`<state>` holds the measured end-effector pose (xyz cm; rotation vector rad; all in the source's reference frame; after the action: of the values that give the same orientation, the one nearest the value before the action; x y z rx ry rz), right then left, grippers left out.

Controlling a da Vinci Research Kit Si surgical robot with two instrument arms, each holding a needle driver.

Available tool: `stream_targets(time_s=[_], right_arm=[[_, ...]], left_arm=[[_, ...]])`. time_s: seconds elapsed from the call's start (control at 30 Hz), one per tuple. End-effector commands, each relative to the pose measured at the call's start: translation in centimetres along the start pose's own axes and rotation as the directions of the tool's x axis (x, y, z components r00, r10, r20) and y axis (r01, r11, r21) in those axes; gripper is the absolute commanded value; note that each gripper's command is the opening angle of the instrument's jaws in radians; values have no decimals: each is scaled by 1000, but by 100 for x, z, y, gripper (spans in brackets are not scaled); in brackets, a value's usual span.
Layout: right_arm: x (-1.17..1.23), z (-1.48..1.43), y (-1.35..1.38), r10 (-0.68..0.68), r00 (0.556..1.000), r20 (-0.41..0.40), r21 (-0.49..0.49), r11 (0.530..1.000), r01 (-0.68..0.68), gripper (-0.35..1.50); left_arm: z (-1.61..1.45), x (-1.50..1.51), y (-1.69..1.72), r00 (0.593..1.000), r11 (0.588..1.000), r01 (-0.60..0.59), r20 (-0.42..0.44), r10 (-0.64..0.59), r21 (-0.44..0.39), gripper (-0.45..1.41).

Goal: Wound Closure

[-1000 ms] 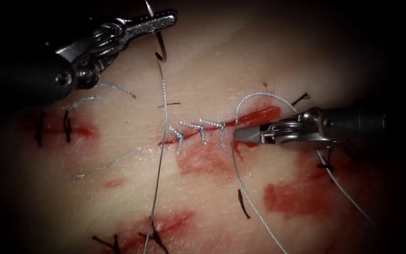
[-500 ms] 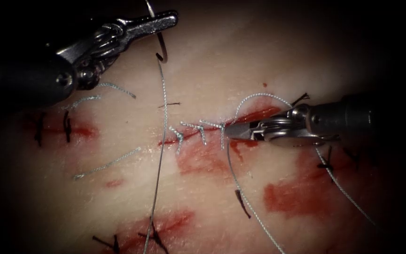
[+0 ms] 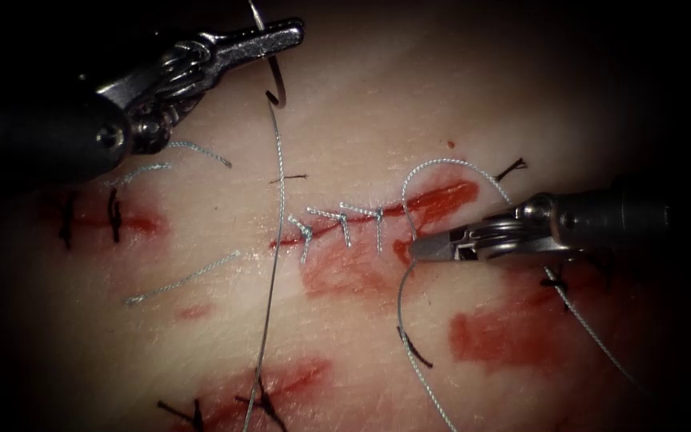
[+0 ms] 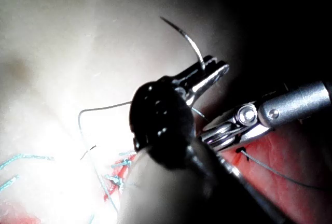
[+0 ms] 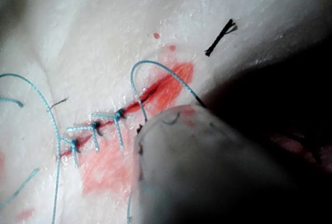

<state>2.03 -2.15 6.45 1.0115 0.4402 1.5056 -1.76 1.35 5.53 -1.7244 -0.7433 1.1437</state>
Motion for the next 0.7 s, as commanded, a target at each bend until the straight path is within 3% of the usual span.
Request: stream_targets(time_s=[0.03, 0.1, 0.33, 0.4, 0.47, 0.57, 0.7], right_arm=[[-5, 2, -2, -3, 1000, 11, -22, 1000, 3, -35], [-11, -7, -1, -9, 999, 38, -25, 1000, 10, -35], [-71, -45, -2, -59, 947, 317, -79, 993, 88, -35], [-101, -60, -10, -108, 892, 438, -65, 986, 152, -35], [-119, -66, -16, -144, 861, 488, -51, 980, 193, -35], [-150, -72, -20, -205, 779, 592, -9, 965, 261, -35], [-180, -77, -16, -279, 688, 670, 63, 945, 322, -35]], left_arm=[[3, -4, -4, 1000, 1000, 0, 0, 0, 0, -45], [3, -4, -4, 1000, 1000, 0, 0, 0, 0, -45], [4, -5, -4, 1000, 1000, 0, 7, 0, 0, -45], [4, -5, -4, 1000, 1000, 0, 7, 0, 0, -45], [4, -5, -4, 1000, 1000, 0, 7, 0, 0, -45], [4, -5, -4, 1000, 1000, 0, 9, 0, 2, -45], [4, -5, -4, 1000, 1000, 0, 10, 0, 1, -45]])
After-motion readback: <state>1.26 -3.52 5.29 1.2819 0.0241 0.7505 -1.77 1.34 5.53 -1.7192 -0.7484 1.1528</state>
